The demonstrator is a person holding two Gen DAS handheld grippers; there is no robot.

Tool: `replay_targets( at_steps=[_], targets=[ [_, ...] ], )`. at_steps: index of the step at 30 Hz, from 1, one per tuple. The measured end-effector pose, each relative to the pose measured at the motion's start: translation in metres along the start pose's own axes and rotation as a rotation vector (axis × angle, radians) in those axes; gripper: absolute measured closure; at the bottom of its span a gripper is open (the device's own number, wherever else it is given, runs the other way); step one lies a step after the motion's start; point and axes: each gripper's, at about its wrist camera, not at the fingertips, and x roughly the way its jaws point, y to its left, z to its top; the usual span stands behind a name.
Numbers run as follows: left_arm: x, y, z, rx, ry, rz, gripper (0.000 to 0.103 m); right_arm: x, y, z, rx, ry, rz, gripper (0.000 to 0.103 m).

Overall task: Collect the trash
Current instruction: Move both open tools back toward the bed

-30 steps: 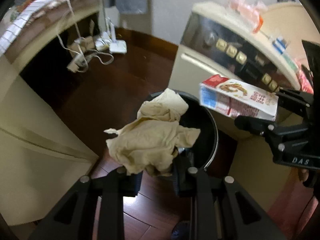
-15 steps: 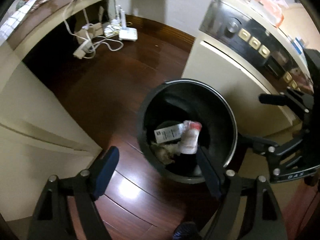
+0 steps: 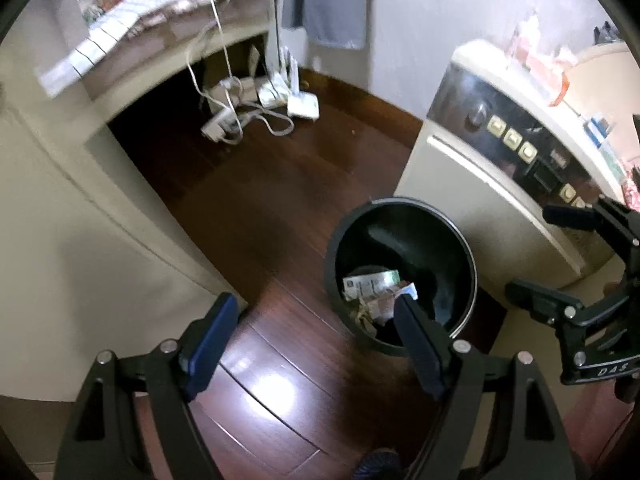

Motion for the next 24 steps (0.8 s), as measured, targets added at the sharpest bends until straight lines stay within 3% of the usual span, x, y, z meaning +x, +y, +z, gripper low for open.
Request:
replay_targets(
  at_steps=[9, 15, 20, 24],
  targets=[
    [-0.083, 0.025, -0.003, -0.033, -0.119, 0.059, 0.021, -0.082, 0.041, 0.032, -0.045, -0.119, -0.025, 0.008],
    [-0.139, 0.051, -0.012, -0.084, -0.204, 0.096, 0.021, -0.141, 0.088, 0.053, -0.123, -0.209, -0.03, 0.008],
    [-0.188, 0.081, -0.031, -0.154, -0.288, 0.182, 0.007, -0.184, 0.134, 0.068, -0.168, -0.286, -0.014, 0.008],
    [-0.216, 0.102, -0.044, -0.211, -0.338, 0.213, 0.007, -0.209, 0.172, 0.078, -0.207, -0.33, -0.003, 0.008]
  ],
)
